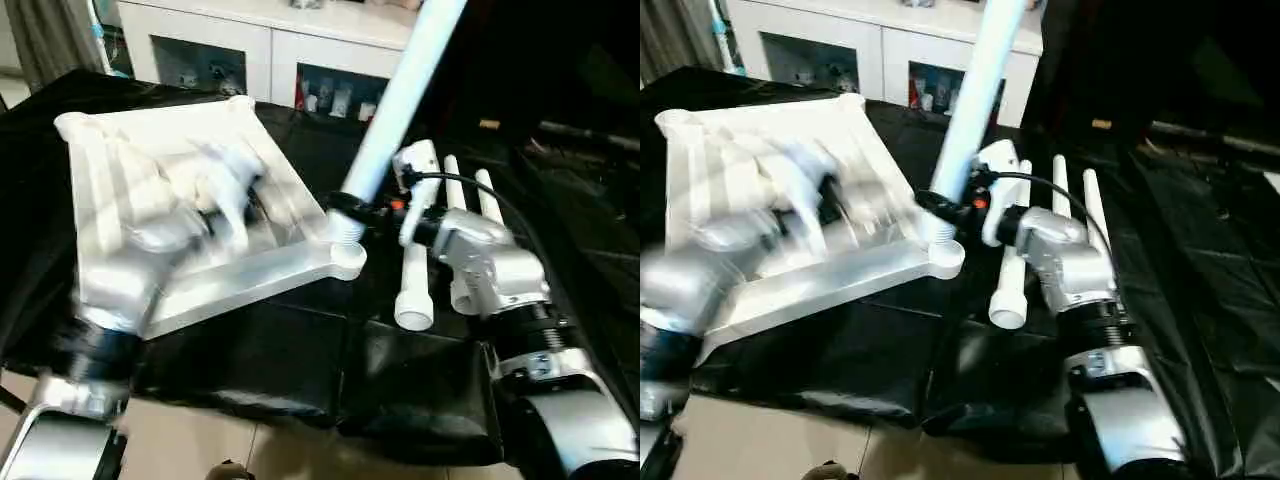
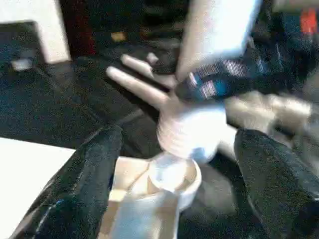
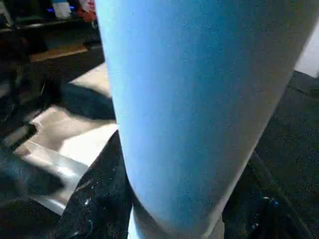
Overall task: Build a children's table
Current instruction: Rotate table base
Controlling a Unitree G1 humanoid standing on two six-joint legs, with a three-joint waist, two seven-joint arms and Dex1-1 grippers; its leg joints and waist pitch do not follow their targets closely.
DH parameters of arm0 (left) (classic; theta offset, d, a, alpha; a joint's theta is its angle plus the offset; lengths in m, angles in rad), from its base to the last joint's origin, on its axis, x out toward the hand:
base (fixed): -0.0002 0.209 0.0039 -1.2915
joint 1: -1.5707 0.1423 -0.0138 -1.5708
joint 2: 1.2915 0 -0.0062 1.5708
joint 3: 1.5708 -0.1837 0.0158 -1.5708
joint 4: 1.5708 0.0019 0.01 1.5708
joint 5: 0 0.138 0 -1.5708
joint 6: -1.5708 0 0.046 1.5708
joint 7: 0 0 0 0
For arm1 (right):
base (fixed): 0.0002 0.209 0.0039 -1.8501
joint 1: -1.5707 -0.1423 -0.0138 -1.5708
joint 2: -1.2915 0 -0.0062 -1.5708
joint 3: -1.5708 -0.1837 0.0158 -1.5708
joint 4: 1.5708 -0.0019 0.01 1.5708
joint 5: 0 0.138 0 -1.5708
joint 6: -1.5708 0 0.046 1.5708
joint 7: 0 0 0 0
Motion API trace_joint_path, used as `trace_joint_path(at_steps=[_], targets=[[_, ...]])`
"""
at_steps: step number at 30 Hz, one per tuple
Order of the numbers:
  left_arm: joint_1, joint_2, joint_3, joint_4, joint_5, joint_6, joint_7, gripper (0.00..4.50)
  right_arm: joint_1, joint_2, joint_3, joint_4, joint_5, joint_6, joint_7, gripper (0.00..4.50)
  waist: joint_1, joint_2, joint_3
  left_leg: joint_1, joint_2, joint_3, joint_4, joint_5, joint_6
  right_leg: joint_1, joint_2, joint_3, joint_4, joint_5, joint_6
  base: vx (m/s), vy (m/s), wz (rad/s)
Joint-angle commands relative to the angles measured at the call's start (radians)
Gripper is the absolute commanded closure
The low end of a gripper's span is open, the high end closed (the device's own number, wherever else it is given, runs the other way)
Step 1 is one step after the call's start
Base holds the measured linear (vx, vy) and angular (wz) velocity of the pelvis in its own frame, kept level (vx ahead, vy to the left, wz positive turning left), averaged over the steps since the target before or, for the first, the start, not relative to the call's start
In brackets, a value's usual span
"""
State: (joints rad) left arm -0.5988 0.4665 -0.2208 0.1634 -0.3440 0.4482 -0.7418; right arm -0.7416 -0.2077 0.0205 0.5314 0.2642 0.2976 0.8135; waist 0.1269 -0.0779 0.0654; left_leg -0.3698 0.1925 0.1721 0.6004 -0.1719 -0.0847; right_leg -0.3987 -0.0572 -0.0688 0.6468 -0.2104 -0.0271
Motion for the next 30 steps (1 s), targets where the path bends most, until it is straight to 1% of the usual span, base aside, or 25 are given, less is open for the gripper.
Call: trace_joint_path(at_steps=[1, 2, 3, 4, 6, 7, 8, 9, 10, 11, 12, 14, 15, 16, 17, 18, 19, 20, 21, 23, 25, 27, 28, 29, 30], targets=[[0.003, 0.003, -0.072, 0.047, 0.103, -0.055, -0.029, 0.08, 0.0, -0.015, 0.011, -0.006, -0.015, -0.021, -0.003, 2.62, -0.003, 0.023, -0.078, 0.013, 0.036, -0.011, -0.068, -0.108, -0.024, 0.063, -0.082, 0.058, -0.067, 0.004, -0.167, 0.0, 0.0, 0.0], [0.003, 0.003, -0.072, 0.047, 0.103, -0.055, -0.029, 0.11, 0.0, -0.015, 0.011, -0.006, -0.015, -0.021, -0.003, 2.62, -0.006, 0.022, -0.078, 0.013, 0.036, -0.01, -0.068, -0.112, -0.027, 0.063, -0.082, 0.058, -0.065, -0.001, -0.164, 0.0, 0.0, 0.0], [0.008, 0.001, -0.091, 0.062, 0.147, -0.076, -0.037, 0.07, 0.003, -0.016, 0.014, -0.006, -0.021, -0.024, -0.003, 2.62, -0.009, 0.025, -0.079, 0.013, 0.037, -0.012, -0.068, -0.115, -0.031, 0.064, -0.084, 0.057, -0.063, -0.003, -0.17, 0.0, 0.0, 0.0], [0.007, -0.023, -0.105, 0.101, 0.16, -0.043, -0.04, 0.07, 0.013, -0.018, 0.024, -0.025, -0.032, -0.015, -0.007, 2.62, -0.015, 0.029, -0.077, 0.014, 0.037, -0.012, -0.068, -0.123, -0.03, 0.062, -0.082, 0.057, -0.066, -0.009, -0.172, 0.0, 0.0, 0.0], [-0.004, -0.031, -0.128, 0.138, 0.156, 0.004, -0.025, 0.0, 0.015, -0.019, 0.027, -0.029, -0.041, -0.014, -0.011, 2.62, -0.018, 0.032, -0.08, 0.015, 0.036, -0.011, -0.067, -0.123, -0.035, 0.062, -0.082, 0.058, -0.063, 0.0, -0.181, 0.0, 0.0, 0.0], [-0.004, -0.031, -0.128, 0.138, 0.156, 0.004, -0.025, 0.0, 0.015, -0.019, 0.027, -0.029, -0.041, -0.014, -0.011, 2.62, -0.017, 0.029, -0.079, 0.015, 0.036, -0.011, -0.066, -0.128, -0.031, 0.062, -0.082, 0.058, -0.065, 0.005, -0.188, 0.0, 0.0, 0.0], [-0.015, -0.033, -0.147, 0.176, 0.173, 0.018, 0.007, 0.0, 0.015, -0.022, 0.025, -0.023, -0.045, -0.02, -0.013, 2.62, -0.016, 0.028, -0.082, 0.015, 0.036, -0.011, -0.065, -0.121, -0.029, 0.064, -0.083, 0.058, -0.062, 0.018, -0.193, 0.0, 0.0, 0.0], [-0.022, -0.039, -0.148, 0.203, 0.185, 0.028, 0.039, 0.0, 0.016, -0.025, 0.025, -0.025, -0.045, -0.019, -0.013, 2.62, -0.017, 0.033, -0.08, 0.014, 0.036, -0.011, -0.066, -0.12, -0.025, 0.062, -0.08, 0.057, -0.063, 0.031, -0.198, 0.0, 0.0, 0.0], [-0.028, -0.043, -0.146, 0.224, 0.195, 0.031, 0.059, 0.0, 0.016, -0.026, 0.026, -0.027, -0.045, -0.018, -0.013, 2.62, -0.018, 0.03, -0.08, 0.014, 0.035, -0.011, -0.065, -0.124, -0.021, 0.064, -0.079, 0.057, -0.064, 0.034, -0.199, 0.0, 0.0, 0.0], [-0.031, -0.047, -0.135, 0.241, 0.194, 0.056, 0.076, 0.26, 0.018, -0.028, 0.029, -0.034, -0.044, -0.012, -0.009, 2.62, -0.018, 0.031, -0.08, 0.015, 0.036, -0.012, -0.065, -0.128, -0.019, 0.064, -0.081, 0.057, -0.064, 0.028, -0.2, 0.0, 0.0, 0.0], [-0.031, -0.047, -0.134, 0.241, 0.194, 0.058, 0.076, 0.26, 0.018, -0.028, 0.03, -0.034, -0.044, -0.012, -0.009, 2.62, -0.017, 0.031, -0.081, 0.015, 0.036, -0.012, -0.064, -0.126, -0.018, 0.065, -0.082, 0.057, -0.064, 0.028, -0.202, 0.0, 0.0, 0.0], [-0.029, -0.059, -0.108, 0.251, 0.197, 0.075, 0.058, 0.4, 0.022, -0.028, 0.033, -0.042, -0.044, -0.007, -0.006, 2.62, -0.015, 0.029, -0.08, 0.015, 0.037, -0.012, -0.065, -0.123, -0.013, 0.064, -0.083, 0.056, -0.065, 0.024, -0.211, 0.0, 0.0, 0.0], [-0.022, -0.059, -0.102, 0.237, 0.196, 0.091, 0.045, 0.52, 0.024, -0.027, 0.035, -0.039, -0.047, -0.011, -0.005, 2.62, -0.015, 0.026, -0.08, 0.014, 0.037, -0.011, -0.064, -0.119, -0.01, 0.065, -0.084, 0.057, -0.065, 0.024, -0.214, 0.0, 0.0, 0.0], [-0.013, -0.057, -0.097, 0.221, 0.193, 0.109, 0.039, 0.52, 0.027, -0.024, 0.037, -0.036, -0.049, -0.013, -0.005, 2.62, -0.014, 0.025, -0.079, 0.014, 0.039, -0.012, -0.065, -0.116, -0.009, 0.065, -0.085, 0.056, -0.063, 0.021, -0.218, 0.0, 0.0, 0.0], [-0.004, -0.049, -0.097, 0.202, 0.185, 0.134, 0.037, 0.66, 0.031, -0.021, 0.041, -0.032, -0.053, -0.016, -0.005, 2.62, -0.014, 0.022, -0.079, 0.014, 0.04, -0.012, -0.065, -0.119, -0.007, 0.064, -0.087, 0.056, -0.065, 0.011, -0.219, 0.0, 0.0, 0.0], [-0.002, -0.047, -0.096, 0.198, 0.182, 0.14, 0.038, 0.75, 0.033, -0.02, 0.042, -0.032, -0.053, -0.016, -0.005, 2.62, -0.013, 0.024, -0.078, 0.014, 0.04, -0.012, -0.065, -0.12, -0.006, 0.064, -0.087, 0.056, -0.064, 0.007, -0.22, 0.0, 0.0, 0.0], [0.004, -0.039, -0.095, 0.19, 0.177, 0.15, 0.039, 0.78, 0.036, -0.016, 0.044, -0.032, -0.054, -0.015, -0.004, 2.62, -0.012, 0.022, -0.078, 0.013, 0.04, -0.012, -0.065, -0.12, -0.003, 0.064, -0.088, 0.056, -0.066, 0.001, -0.219, 0.0, 0.0, 0.0], [0.005, -0.037, -0.095, 0.187, 0.176, 0.152, 0.04, 0.79, 0.037, -0.015, 0.045, -0.032, -0.053, -0.013, -0.004, 2.62, -0.012, 0.024, -0.077, 0.013, 0.039, -0.012, -0.066, -0.121, -0.001, 0.063, -0.087, 0.056, -0.066, -0.004, -0.218, 0.0, 0.0, 0.0], [0.009, -0.034, -0.094, 0.18, 0.175, 0.156, 0.042, 0.79, 0.039, -0.014, 0.046, -0.035, -0.053, -0.013, -0.004, 2.62, -0.012, 0.022, -0.077, 0.013, 0.038, -0.011, -0.066, -0.121, 0.0, 0.063, -0.086, 0.056, -0.067, -0.006, -0.216, 0.0, 0.0, 0.0], [0.016, -0.026, -0.098, 0.167, 0.178, 0.166, 0.036, 1.17, 0.041, -0.01, 0.049, -0.033, -0.055, -0.015, -0.005, 2.62, -0.013, 0.026, -0.076, 0.013, 0.039, -0.012, -0.067, -0.132, -0.003, 0.062, -0.088, 0.056, -0.069, -0.031, -0.21, 0.0, 0.0, 0.0], [0.024, -0.01, -0.111, 0.149, 0.201, 0.179, 0.025, 1.18, 0.042, -0.004, 0.053, -0.031, -0.056, -0.016, -0.008, 2.62, -0.012, 0.024, -0.076, 0.013, 0.04, -0.013, -0.068, -0.131, -0.005, 0.062, -0.087, 0.056, -0.068, -0.032, -0.209, 0.0, 0.0, 0.0], [0.027, -0.006, -0.108, 0.138, 0.209, 0.193, 0.021, 1.34, 0.04, -0.001, 0.055, -0.032, -0.056, -0.015, -0.009, 2.62, -0.013, 0.027, -0.076, 0.015, 0.04, -0.012, -0.068, -0.132, -0.005, 0.059, -0.086, 0.056, -0.069, -0.03, -0.208, 0.0, 0.0, 0.0], [0.028, -0.003, -0.106, 0.129, 0.208, 0.206, 0.017, 1.59, 0.039, 0.001, 0.057, -0.032, -0.056, -0.015, -0.007, 2.62, -0.012, 0.031, -0.076, 0.015, 0.039, -0.013, -0.068, -0.131, -0.008, 0.06, -0.086, 0.057, -0.067, -0.025, -0.209, 0.0, 0.0, 0.0], [0.028, -0.003, -0.106, 0.128, 0.208, 0.206, 0.016, 1.61, 0.039, 0.001, 0.057, -0.032, -0.056, -0.015, -0.007, 2.62, -0.013, 0.03, -0.076, 0.015, 0.04, -0.013, -0.068, -0.131, -0.009, 0.06, -0.086, 0.056, -0.067, -0.021, -0.21, 0.0, 0.0, 0.0], [0.027, 0.0, -0.108, 0.123, 0.209, 0.212, 0.014, 1.61, 0.039, 0.0, 0.06, -0.032, -0.058, -0.017, -0.007, 2.62, -0.013, 0.034, -0.077, 0.015, 0.04, -0.013, -0.068, -0.135, -0.011, 0.06, -0.085, 0.056, -0.067, -0.012, -0.212, 0.0, 0.0, 0.0]])
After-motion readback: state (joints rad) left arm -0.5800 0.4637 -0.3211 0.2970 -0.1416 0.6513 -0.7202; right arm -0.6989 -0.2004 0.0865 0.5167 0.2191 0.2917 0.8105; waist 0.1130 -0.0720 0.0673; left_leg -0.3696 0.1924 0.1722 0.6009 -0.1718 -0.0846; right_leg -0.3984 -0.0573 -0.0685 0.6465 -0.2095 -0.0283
